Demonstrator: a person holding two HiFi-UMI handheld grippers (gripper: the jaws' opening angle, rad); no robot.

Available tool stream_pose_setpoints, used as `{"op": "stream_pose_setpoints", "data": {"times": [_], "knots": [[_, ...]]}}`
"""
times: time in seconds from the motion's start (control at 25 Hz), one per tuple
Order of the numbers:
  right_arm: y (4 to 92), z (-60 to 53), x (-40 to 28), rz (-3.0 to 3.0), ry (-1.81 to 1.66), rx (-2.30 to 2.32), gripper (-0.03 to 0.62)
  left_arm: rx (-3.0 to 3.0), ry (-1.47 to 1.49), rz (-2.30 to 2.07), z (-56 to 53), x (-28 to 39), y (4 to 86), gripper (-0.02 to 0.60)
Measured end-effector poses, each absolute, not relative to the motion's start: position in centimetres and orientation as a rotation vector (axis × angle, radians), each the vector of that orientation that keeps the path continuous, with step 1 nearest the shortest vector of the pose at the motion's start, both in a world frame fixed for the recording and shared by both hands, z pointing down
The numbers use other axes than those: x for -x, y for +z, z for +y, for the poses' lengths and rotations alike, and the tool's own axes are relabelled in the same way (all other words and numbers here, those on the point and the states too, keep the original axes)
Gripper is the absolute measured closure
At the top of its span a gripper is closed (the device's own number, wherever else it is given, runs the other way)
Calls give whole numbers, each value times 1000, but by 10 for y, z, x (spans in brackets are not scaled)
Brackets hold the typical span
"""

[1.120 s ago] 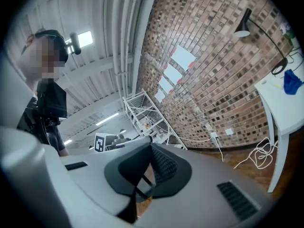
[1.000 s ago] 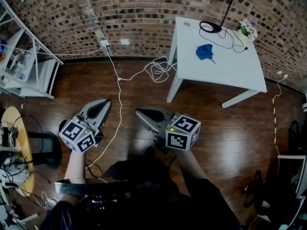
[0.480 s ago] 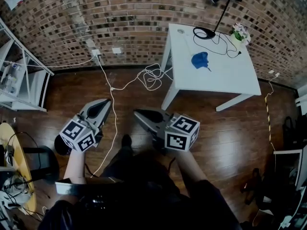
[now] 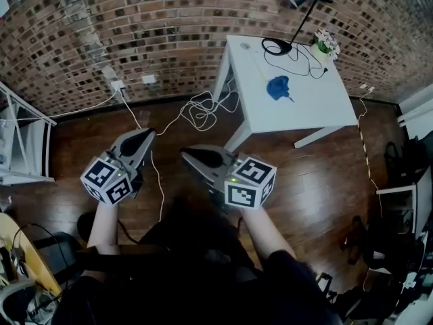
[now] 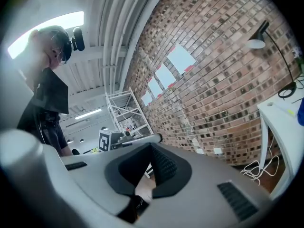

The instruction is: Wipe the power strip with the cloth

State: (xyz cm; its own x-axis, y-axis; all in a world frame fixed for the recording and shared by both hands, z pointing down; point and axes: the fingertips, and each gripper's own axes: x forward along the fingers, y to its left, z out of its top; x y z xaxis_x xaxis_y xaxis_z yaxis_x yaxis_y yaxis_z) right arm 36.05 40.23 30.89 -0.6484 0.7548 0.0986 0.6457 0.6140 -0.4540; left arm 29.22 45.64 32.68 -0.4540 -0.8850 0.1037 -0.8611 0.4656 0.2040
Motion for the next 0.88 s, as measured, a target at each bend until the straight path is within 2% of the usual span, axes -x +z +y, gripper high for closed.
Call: {"op": "stream_pose_setpoints", "data": {"times": [0.52, 0.88], "knots": [[308, 403, -296, -2650, 499, 955, 592, -1574, -293, -2486, 480, -241, 335, 580], [326, 325, -251, -2712, 558, 826, 592, -1609, -215, -2405, 423, -205, 356, 580]]}}
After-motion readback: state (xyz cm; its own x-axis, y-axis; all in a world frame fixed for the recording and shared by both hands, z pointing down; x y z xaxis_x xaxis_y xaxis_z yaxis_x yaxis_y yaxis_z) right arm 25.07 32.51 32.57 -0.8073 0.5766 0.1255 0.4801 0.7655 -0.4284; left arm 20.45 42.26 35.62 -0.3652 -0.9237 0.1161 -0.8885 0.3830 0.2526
